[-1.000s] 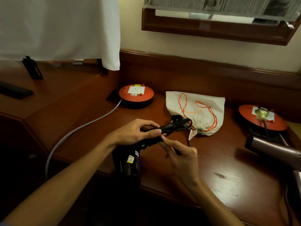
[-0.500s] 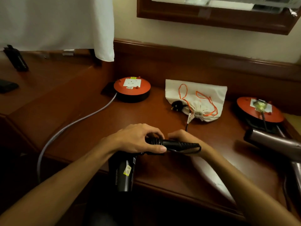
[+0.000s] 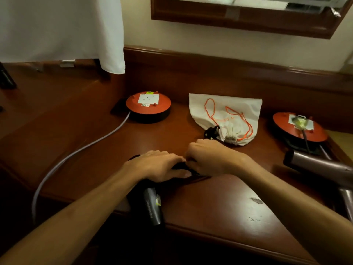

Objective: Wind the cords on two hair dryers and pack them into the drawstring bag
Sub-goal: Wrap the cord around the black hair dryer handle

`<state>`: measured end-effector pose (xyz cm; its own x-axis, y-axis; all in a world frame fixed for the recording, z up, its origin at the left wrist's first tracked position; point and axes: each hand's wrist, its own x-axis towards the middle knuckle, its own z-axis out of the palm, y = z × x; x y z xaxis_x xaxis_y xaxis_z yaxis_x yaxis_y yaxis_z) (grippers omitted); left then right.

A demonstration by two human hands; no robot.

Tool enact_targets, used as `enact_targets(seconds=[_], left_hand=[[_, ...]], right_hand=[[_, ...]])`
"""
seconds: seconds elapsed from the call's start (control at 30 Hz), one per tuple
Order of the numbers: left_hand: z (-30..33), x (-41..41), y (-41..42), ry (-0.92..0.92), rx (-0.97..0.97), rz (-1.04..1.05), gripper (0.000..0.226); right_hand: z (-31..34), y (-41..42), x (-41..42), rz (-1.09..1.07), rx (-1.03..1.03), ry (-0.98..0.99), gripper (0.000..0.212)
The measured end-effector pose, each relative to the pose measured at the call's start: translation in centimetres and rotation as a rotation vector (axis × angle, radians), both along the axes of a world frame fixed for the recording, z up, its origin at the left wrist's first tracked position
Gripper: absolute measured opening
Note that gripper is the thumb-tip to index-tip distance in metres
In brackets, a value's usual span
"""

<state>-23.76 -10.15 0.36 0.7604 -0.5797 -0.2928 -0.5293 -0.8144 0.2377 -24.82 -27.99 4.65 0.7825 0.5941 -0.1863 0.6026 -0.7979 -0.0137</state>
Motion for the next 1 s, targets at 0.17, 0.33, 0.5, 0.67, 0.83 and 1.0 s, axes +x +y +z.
enact_targets(seconds=[0.17, 0.33, 0.5, 0.67, 0.83, 1.0], left_hand=[[0.6, 3.0, 1.9, 0.114, -0.092, 0.033, 0.035], [1.2, 5.2, 5.3, 0.179, -0.550, 0.152, 0.040], [0.9, 4.8, 6.7, 0.324, -0.904, 0.326, 0.026], [1.4, 3.4, 6.0, 0.342, -0.965, 0.314, 0.038], [1.6, 3.3, 6.1, 0.332, -1.066, 0.363, 0.031], [1.4, 3.0, 6.3, 0.316, -1.074, 0.345, 0.031]], right_hand=[[1.1, 2.0, 0.8, -0.005, -0.019, -0.123, 0.022], [1.4, 2.2, 3.0, -0.013, 0.406, -0.064, 0.020], [0.2, 2.6, 2.7, -0.043, 0.805, -0.056, 0.026], [-2.8, 2.7, 1.8, -0.031, 0.989, -0.157, 0.021], [-5.0, 3.4, -0.7, -0.116, 1.249, -0.179, 0.019], [-5.4, 1.4, -1.5, -0.207, 1.139, -0.006, 0.013]])
